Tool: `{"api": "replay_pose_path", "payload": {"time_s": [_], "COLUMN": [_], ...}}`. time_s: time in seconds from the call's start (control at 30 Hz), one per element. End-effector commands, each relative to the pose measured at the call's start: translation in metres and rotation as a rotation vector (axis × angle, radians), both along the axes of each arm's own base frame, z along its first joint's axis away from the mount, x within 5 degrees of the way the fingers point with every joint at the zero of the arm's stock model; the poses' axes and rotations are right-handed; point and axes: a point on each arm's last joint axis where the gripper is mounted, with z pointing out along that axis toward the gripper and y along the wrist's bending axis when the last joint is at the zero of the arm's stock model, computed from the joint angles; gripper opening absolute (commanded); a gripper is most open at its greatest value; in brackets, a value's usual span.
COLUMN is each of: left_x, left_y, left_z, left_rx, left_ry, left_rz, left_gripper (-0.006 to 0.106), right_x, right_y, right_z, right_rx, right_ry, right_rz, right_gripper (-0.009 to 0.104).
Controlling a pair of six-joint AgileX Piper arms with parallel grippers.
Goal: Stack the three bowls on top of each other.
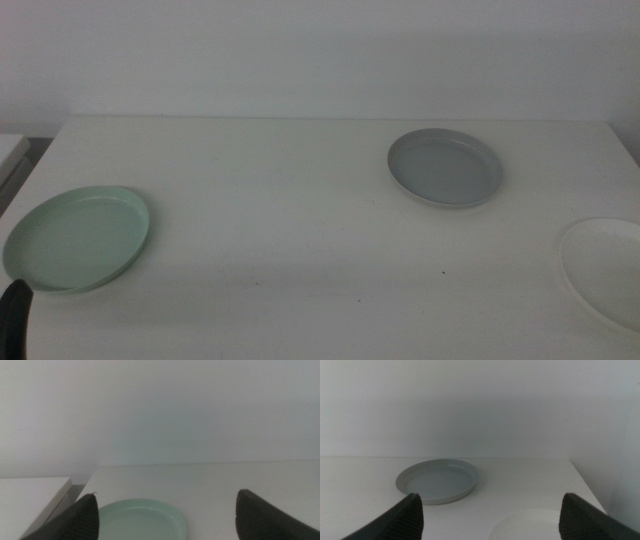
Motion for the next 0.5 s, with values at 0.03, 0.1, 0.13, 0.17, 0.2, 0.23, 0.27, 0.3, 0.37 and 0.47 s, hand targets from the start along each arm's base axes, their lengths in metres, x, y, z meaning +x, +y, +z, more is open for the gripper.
{"api": "replay_pose_path", "payload": {"time_s": [0.03, 0.1, 0.13, 0.17, 0.2, 0.23, 0.27, 0.3, 0.37, 0.47], "left_x": [0.0, 0.0, 0.0, 0.0, 0.0, 0.0, 0.0, 0.0, 0.0, 0.0], "left_y": [0.0, 0.0, 0.0, 0.0, 0.0, 0.0, 0.0, 0.0, 0.0, 0.0], "left_z": [0.001, 0.001, 0.001, 0.001, 0.001, 0.001, 0.001, 0.001, 0.001, 0.001], "left_rx": [0.002, 0.002, 0.002, 0.002, 0.002, 0.002, 0.002, 0.002, 0.002, 0.002], "left_ry": [-0.01, -0.01, -0.01, -0.01, -0.01, -0.01, -0.01, -0.01, -0.01, -0.01], "left_rz": [-0.008, -0.008, -0.008, -0.008, -0.008, -0.008, -0.008, -0.008, -0.008, -0.008], "left_gripper": [0.094, 0.094, 0.094, 0.094, 0.094, 0.094, 0.094, 0.094, 0.094, 0.094], "right_x": [0.0, 0.0, 0.0, 0.0, -0.001, -0.002, -0.002, -0.001, 0.003, 0.014], "right_y": [-0.001, -0.001, -0.001, -0.001, -0.001, 0.0, 0.0, 0.0, -0.001, -0.002], "right_z": [-0.003, -0.004, -0.004, -0.004, -0.003, 0.004, 0.013, 0.022, 0.039, 0.06], "right_rx": [-0.015, -0.015, -0.015, -0.007, 0.003, 0.013, 0.039, 0.06, 0.112, 0.221], "right_ry": [0.026, 0.037, 0.036, 0.038, 0.037, 0.017, -0.001, 0.007, 0.068, 0.317], "right_rz": [-0.006, -0.007, -0.007, -0.007, -0.006, -0.005, -0.004, -0.004, -0.015, -0.073], "right_gripper": [0.092, 0.092, 0.092, 0.092, 0.092, 0.092, 0.092, 0.092, 0.092, 0.092]}}
